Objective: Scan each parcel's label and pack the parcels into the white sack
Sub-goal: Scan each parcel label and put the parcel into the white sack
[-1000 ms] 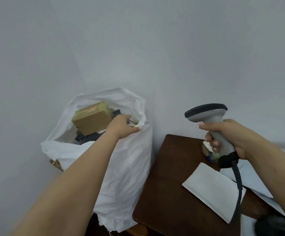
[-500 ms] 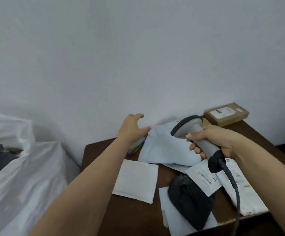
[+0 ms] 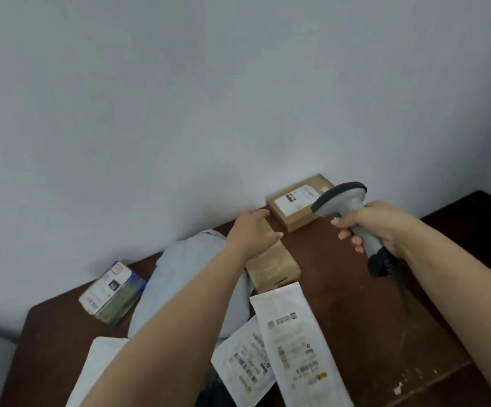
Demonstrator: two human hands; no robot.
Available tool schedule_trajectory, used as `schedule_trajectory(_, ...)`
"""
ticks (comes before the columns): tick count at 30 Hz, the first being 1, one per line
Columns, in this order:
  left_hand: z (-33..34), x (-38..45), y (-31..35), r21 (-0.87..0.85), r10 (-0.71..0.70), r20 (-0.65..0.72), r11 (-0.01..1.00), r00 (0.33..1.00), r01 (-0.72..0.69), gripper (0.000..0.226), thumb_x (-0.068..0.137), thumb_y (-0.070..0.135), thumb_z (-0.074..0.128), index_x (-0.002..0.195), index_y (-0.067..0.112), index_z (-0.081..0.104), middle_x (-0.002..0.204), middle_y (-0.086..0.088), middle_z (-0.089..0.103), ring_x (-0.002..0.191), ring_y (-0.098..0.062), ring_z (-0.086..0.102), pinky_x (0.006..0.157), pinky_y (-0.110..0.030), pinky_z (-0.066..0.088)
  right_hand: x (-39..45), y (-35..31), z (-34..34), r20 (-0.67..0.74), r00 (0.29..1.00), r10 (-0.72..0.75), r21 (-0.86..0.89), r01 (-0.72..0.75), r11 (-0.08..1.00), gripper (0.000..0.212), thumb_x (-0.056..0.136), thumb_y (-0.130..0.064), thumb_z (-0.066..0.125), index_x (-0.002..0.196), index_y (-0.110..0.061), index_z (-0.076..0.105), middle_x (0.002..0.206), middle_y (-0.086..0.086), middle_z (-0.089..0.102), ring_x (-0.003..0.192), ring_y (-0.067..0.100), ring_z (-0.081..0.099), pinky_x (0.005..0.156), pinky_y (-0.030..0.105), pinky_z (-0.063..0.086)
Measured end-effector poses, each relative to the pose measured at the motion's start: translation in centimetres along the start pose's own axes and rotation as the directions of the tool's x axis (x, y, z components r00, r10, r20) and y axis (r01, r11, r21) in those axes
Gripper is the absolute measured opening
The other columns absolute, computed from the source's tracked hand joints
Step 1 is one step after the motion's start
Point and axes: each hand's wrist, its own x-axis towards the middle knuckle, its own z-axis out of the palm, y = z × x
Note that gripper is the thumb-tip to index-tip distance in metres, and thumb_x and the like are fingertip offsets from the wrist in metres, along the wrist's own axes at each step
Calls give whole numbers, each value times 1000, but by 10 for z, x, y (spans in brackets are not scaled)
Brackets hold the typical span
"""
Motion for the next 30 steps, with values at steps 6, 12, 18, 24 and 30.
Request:
schedule_trajectory(6,40,73,16,31,-57,70,998,996,55,72,83,48,68,145,21,41,142,-7,46,130,-24,45,105,-38,42,87,-13,-33,-77,997,10,89,-3,996,29,89,-20,69,104,2,56,82,22,71,46,16,44,37,19,41)
schedule_trajectory(12,70,138,15,1,-138,80,990,987,139,70,88,38,66,146,10,38,139,-13,46,128,-29,45,106,-40,40,171,-13,-40,-192,979,-72,77,88,993,12,88,-5,67,85,-1,57,66,14,55,45,18,48,45,28,45)
schedule_trajectory(18,96,176,10,-161,-307,36,937,951,309,68,90,28,65,141,-1,31,138,-21,46,128,-34,44,105,-42,42,235,-8,-38,-240,962,-132,43,146,988,14,88,-2,66,82,-7,54,67,14,57,47,19,55,44,29,47)
schedule_trajectory(24,115,196,-8,-333,-450,83,828,889,451,64,91,27,63,140,-3,35,139,-15,50,127,-30,50,99,-32,43,275,5,-34,-246,962,-117,57,135,989,18,86,-5,69,101,-1,59,63,14,61,46,19,58,49,30,49)
schedule_trajectory(30,122,205,-15,-594,-530,158,623,833,509,49,93,30,61,133,5,47,132,-12,57,116,-31,57,94,-47,53,280,10,-26,-254,963,-91,114,124,986,8,89,-6,66,92,-3,59,73,14,61,48,21,56,52,34,52)
